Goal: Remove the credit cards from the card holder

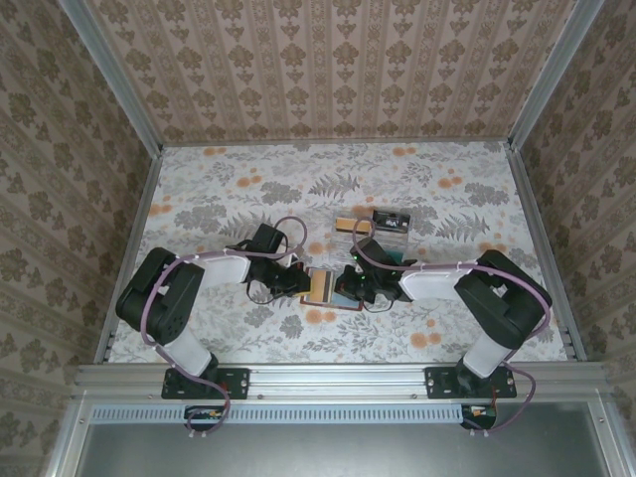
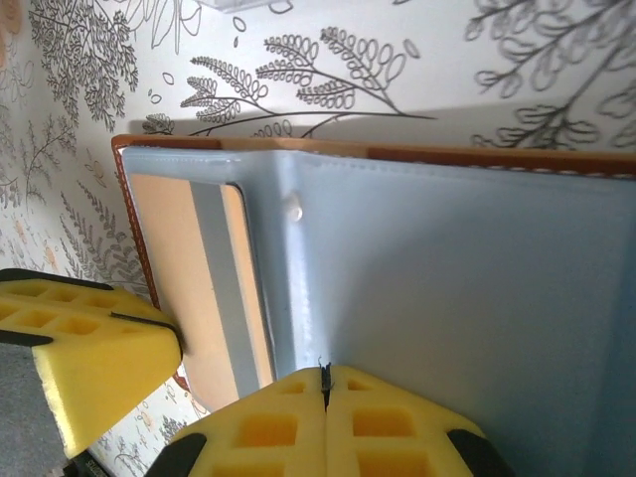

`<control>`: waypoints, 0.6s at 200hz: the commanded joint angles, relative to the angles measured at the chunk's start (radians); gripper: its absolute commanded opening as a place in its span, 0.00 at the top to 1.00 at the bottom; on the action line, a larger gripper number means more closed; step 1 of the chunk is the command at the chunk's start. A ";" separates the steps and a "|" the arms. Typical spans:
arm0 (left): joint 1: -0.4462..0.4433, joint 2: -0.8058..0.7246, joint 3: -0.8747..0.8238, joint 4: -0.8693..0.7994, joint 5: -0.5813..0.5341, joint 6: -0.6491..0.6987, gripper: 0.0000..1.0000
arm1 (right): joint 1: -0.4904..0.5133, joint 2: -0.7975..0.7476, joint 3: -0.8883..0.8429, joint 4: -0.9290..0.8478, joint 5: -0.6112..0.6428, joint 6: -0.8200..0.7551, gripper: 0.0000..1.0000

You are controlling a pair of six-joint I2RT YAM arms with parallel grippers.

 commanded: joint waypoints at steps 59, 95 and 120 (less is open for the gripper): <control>0.000 0.032 -0.009 -0.057 -0.051 -0.004 1.00 | 0.012 0.013 0.042 0.022 -0.022 -0.027 0.81; 0.000 0.034 -0.006 -0.056 -0.048 -0.004 1.00 | 0.012 0.049 0.063 0.017 -0.025 -0.031 0.81; 0.000 0.034 -0.006 -0.057 -0.045 -0.003 1.00 | 0.012 0.072 0.064 0.018 -0.031 -0.030 0.81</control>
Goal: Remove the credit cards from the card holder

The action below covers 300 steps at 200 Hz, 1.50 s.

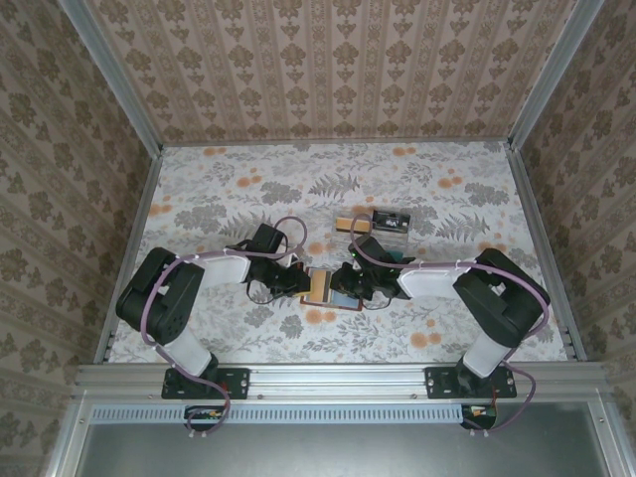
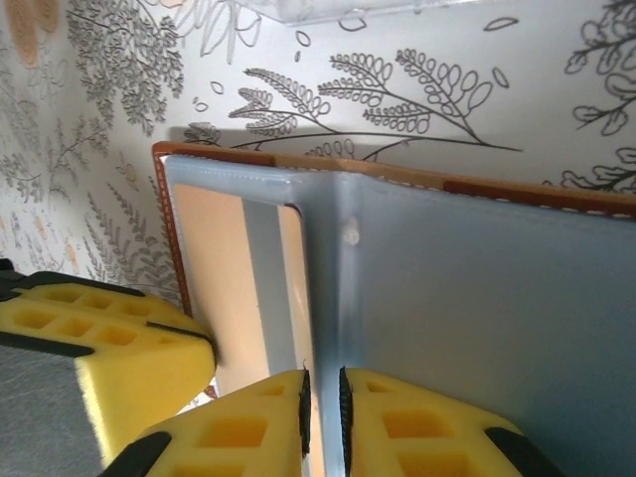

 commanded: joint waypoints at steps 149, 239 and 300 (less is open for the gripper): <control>0.003 0.044 0.003 -0.072 -0.054 -0.003 1.00 | -0.005 0.013 -0.030 0.070 -0.042 -0.005 1.00; 0.015 0.008 0.007 -0.074 -0.041 -0.006 0.86 | -0.034 -0.046 -0.055 0.065 -0.056 -0.025 1.00; 0.026 -0.085 0.068 -0.132 -0.040 0.001 0.68 | 0.004 -0.032 0.048 -0.003 -0.040 -0.071 0.93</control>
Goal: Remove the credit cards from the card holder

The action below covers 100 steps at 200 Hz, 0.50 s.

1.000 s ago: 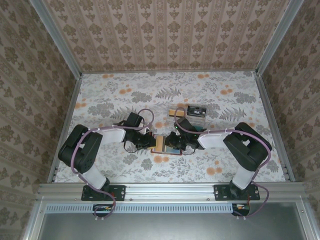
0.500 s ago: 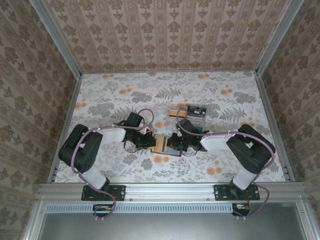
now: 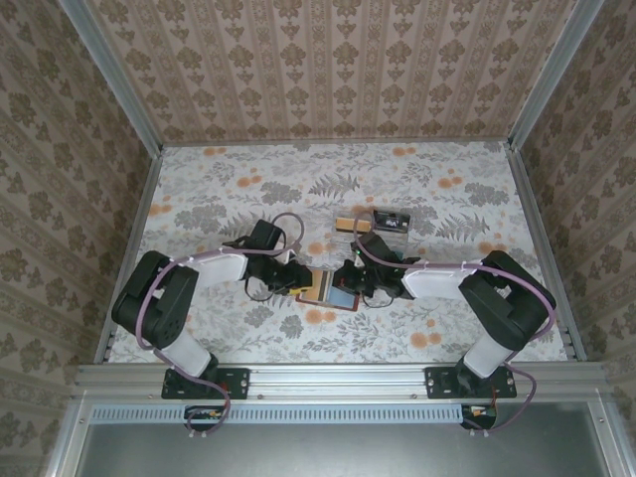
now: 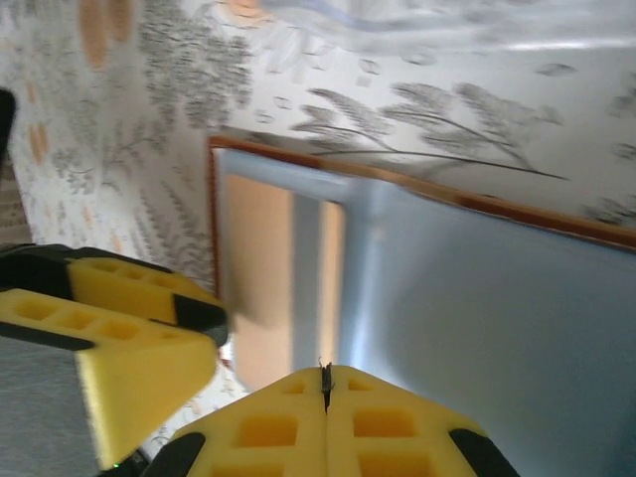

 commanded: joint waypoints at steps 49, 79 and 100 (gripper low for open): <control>0.038 -0.011 0.032 -0.051 -0.019 0.022 0.70 | 0.032 0.058 0.088 -0.074 0.001 -0.047 0.90; 0.036 0.033 0.023 -0.019 0.012 0.020 0.75 | 0.033 0.070 0.070 -0.073 0.013 -0.035 0.89; 0.032 0.054 0.014 -0.005 0.014 0.019 0.78 | 0.033 0.073 0.060 -0.077 0.021 -0.034 0.89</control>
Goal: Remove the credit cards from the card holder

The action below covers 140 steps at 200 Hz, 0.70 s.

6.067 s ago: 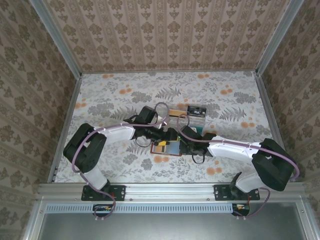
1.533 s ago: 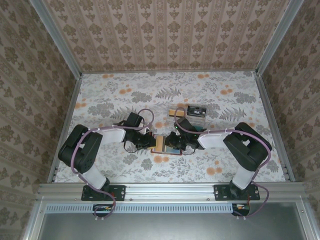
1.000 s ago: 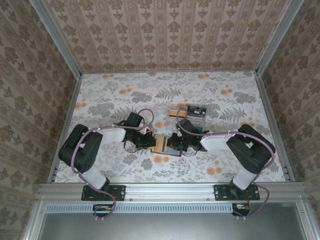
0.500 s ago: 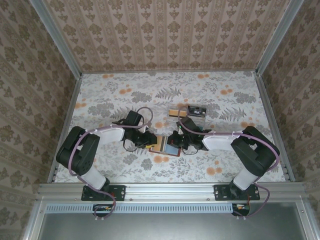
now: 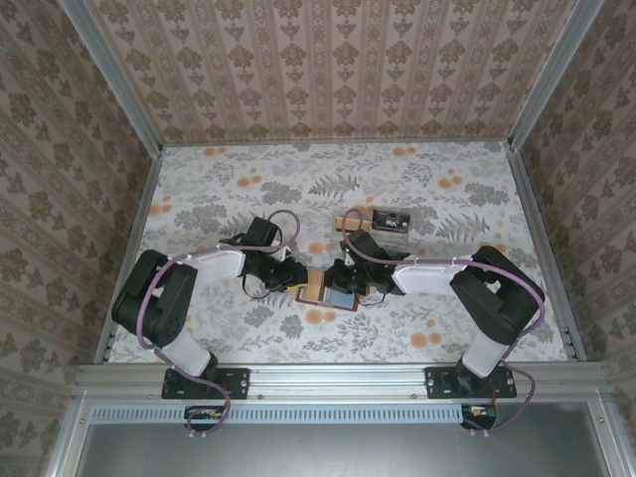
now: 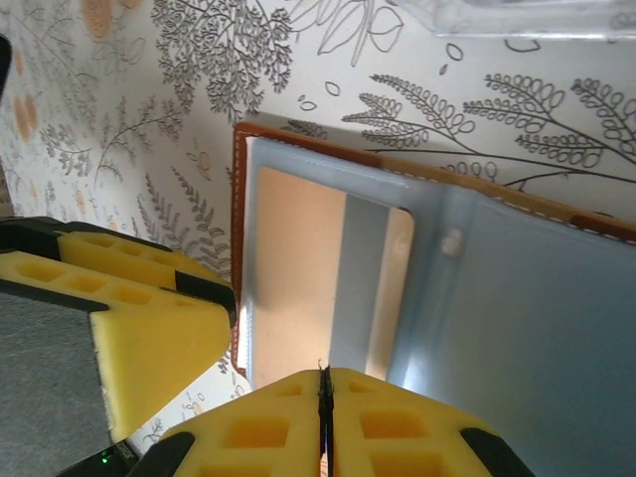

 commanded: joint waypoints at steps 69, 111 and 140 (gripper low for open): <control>-0.013 0.057 -0.021 0.013 0.001 0.009 0.89 | 0.002 0.011 -0.039 -0.039 0.040 0.006 0.89; -0.016 0.063 -0.019 0.002 0.001 0.012 0.91 | 0.000 -0.012 -0.064 -0.028 0.042 0.010 0.87; -0.019 0.061 -0.019 -0.002 0.001 0.014 0.91 | -0.001 -0.027 -0.074 -0.023 0.043 0.017 0.85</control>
